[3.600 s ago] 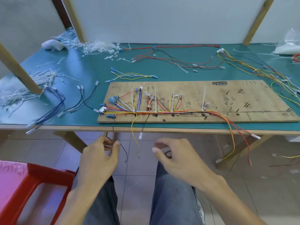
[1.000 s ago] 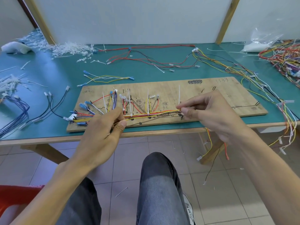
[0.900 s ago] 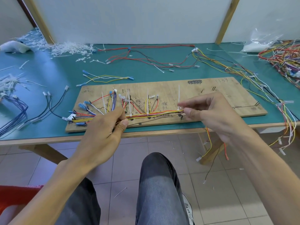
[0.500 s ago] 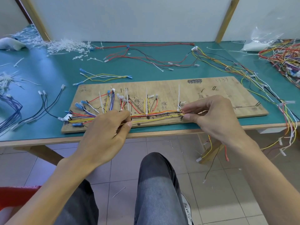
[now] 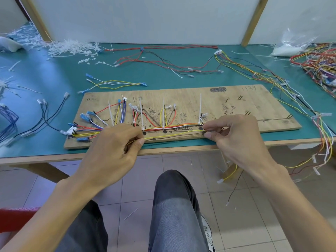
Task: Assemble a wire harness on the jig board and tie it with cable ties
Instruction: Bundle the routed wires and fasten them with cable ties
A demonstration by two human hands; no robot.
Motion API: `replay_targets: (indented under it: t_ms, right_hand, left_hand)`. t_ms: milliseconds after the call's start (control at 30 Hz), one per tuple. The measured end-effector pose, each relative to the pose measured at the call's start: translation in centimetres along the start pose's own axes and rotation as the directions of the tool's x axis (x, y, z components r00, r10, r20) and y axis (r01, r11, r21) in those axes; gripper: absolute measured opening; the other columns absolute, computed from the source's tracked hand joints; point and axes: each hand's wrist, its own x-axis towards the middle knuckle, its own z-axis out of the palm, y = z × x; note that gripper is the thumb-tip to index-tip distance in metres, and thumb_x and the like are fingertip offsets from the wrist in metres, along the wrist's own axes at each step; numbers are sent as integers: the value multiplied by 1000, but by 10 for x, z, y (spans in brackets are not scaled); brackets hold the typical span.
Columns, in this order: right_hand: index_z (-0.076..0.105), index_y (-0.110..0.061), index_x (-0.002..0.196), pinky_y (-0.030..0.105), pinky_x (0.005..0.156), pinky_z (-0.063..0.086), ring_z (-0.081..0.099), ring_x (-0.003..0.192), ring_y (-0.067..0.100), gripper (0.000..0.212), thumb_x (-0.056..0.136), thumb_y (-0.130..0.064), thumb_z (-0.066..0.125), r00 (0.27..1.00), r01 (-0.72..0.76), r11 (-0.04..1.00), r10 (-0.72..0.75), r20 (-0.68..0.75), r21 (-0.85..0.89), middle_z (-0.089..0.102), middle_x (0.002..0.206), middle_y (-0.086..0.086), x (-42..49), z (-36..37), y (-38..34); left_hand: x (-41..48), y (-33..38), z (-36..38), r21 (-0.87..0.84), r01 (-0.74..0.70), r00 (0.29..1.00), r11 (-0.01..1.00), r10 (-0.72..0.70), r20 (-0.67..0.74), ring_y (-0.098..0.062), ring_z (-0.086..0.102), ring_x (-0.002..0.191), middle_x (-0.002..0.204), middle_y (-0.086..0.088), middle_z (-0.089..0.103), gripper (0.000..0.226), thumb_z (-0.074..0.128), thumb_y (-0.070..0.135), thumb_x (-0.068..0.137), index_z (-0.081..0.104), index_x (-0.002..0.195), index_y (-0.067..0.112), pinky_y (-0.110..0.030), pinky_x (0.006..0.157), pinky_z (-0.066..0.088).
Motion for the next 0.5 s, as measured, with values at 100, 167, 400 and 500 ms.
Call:
replay_targets:
  t_ms: [100,167,400,500]
  right_hand:
    - [86,-28,95,6,66,44,64,71,0,18,85,-14,87,999,-32,997,34,34,-65,71,72,-16,6,-2,-1]
    - [86,-29,98,6,65,43,65,72,3,17,85,-17,87,998,-14,993,21,55,-119,73,74,-12,9,-3,-5]
    - [85,-8,103,48,77,57,69,82,36,19,86,1,81,955,297,928,-290,64,-226,79,85,11,-1,-1,-3]
    - [84,-7,105,49,74,58,69,80,34,20,86,-2,83,946,321,920,-322,35,-224,79,84,10,-3,-2,1]
  left_hand:
    - [1,-2,2,-52,33,996,998,-37,-78,-7,58,74,73,18,63,10,65,29,93,73,88,27,-24,61,44]
    - [2,-6,3,-93,69,992,993,-78,-98,-4,62,76,76,21,68,7,73,25,94,80,95,28,-13,63,43]
    - [0,-15,-4,-129,21,999,991,-26,-38,-12,65,74,78,18,70,12,75,28,95,75,102,38,-16,64,44]
    - [-2,-14,-4,-135,57,998,989,-62,-26,-12,68,69,76,18,71,15,77,22,92,74,95,36,-21,64,49]
